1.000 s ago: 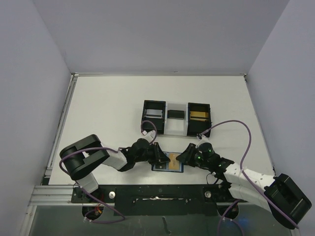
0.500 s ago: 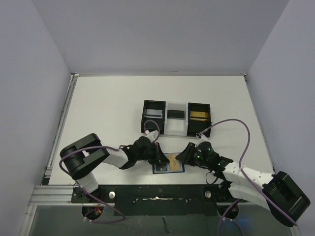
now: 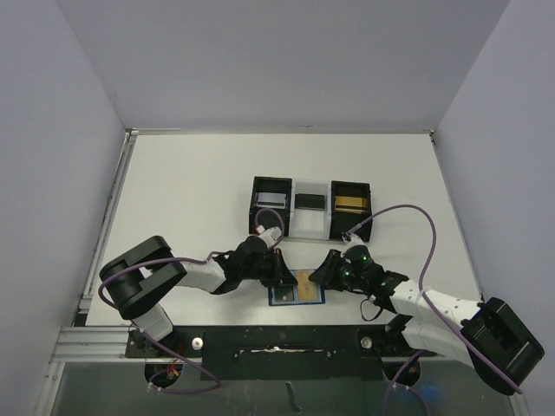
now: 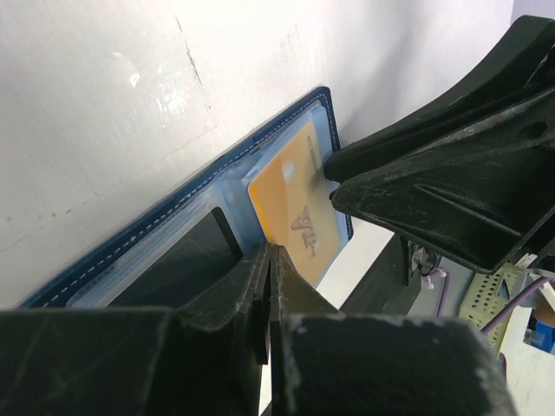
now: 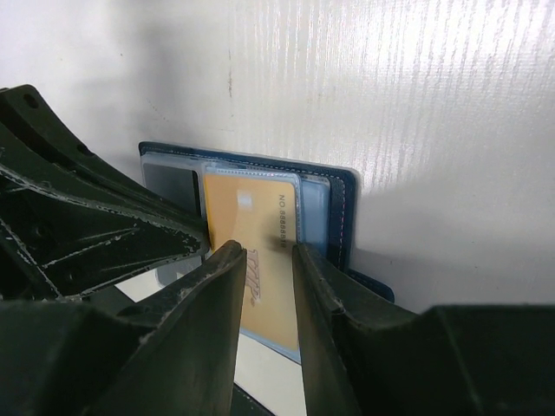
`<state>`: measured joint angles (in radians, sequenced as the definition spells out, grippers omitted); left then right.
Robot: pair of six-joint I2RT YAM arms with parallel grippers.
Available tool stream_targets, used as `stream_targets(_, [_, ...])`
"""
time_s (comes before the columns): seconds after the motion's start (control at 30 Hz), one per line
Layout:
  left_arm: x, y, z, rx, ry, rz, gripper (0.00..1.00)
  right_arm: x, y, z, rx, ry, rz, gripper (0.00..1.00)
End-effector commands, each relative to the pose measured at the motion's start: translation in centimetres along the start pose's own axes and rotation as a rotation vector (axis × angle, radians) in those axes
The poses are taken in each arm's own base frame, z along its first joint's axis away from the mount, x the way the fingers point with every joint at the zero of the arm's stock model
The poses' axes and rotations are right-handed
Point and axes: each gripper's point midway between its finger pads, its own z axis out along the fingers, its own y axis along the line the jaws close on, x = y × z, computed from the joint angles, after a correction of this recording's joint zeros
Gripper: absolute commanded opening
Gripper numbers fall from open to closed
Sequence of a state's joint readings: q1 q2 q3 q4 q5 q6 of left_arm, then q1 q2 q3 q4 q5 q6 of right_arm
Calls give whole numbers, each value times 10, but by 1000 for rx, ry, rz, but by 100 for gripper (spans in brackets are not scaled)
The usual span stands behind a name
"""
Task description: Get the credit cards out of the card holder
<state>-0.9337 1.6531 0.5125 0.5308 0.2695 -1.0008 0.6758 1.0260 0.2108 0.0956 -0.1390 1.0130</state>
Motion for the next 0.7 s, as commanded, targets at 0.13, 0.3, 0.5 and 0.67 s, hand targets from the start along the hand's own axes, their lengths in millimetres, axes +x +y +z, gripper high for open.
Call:
stream_targets(0.13, [-18, -23, -4, 73, -41, 49, 0, 19, -30, -4, 127, 87, -37, 31])
stream_targets(0.3, [-21, -23, -6, 75, -49, 39, 0, 14, -23, -7, 116, 79, -52, 31])
stream_targets(0.5, [-18, -19, -1, 84, -51, -14, 24, 15, -17, -6, 88, 84, -42, 31])
stream_targets(0.67, [-9, -13, 7, 63, -19, -28, 28, 19, -18, -5, 77, 90, -25, 31])
